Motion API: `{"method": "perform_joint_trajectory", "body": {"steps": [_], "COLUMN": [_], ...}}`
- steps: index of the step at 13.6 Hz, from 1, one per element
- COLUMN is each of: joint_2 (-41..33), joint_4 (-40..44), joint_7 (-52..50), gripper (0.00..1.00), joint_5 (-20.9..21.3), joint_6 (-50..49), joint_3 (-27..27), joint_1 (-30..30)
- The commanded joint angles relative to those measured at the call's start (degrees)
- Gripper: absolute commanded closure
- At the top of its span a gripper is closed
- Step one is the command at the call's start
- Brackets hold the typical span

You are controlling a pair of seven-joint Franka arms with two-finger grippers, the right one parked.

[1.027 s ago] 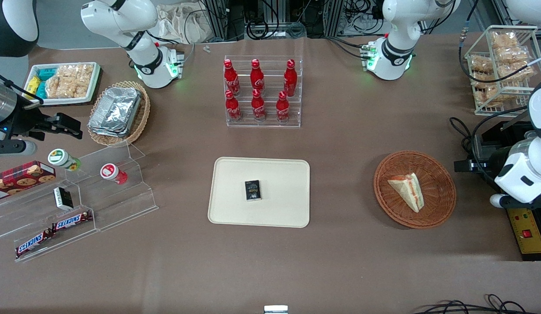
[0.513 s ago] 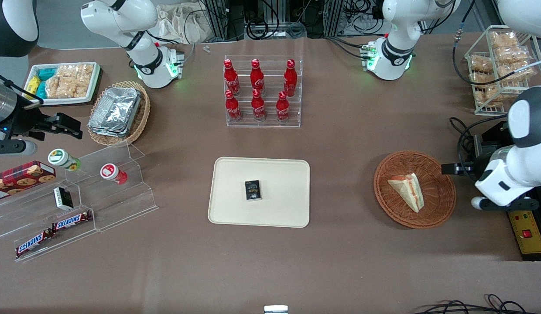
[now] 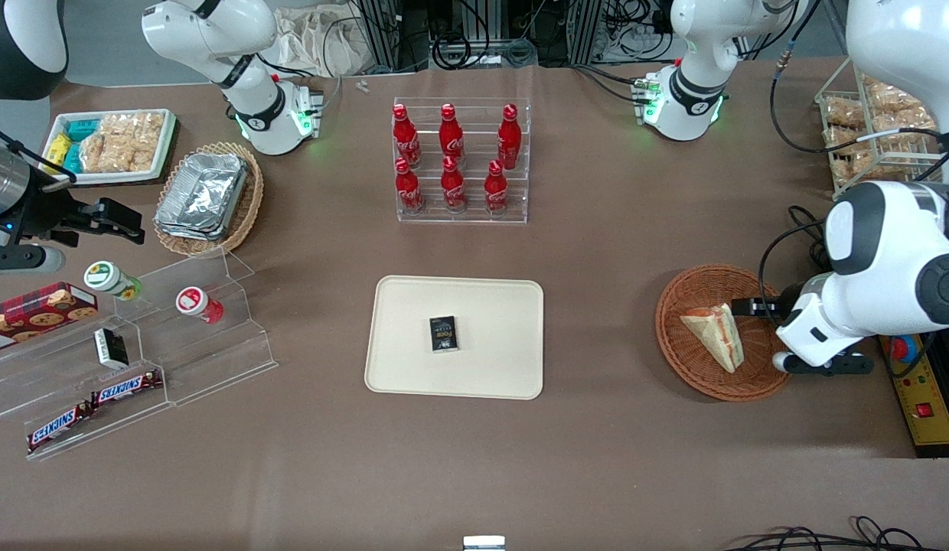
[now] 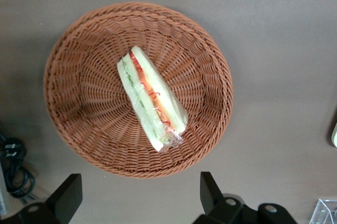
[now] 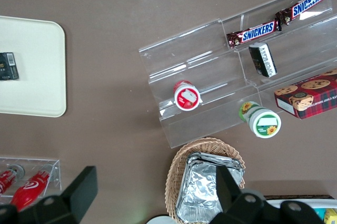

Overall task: Place sandwich from basket to tray
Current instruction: 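Lower the open left gripper over the wrapped sandwich in the basket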

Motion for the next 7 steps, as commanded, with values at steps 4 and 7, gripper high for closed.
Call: {"method": "perform_joint_trajectory", "body": {"steps": [4, 7], "joint_2": [-6.4, -6.8], "joint_4": [-16.5, -18.4], "joint_7": [-11.5, -18.0], "gripper": [0.01, 0.01], "joint_5": [-0.9, -0.9], "joint_6": [16.8, 21.8], "joint_3": [0.1, 0.1], "joint_1": [-0.3, -0.2]}}
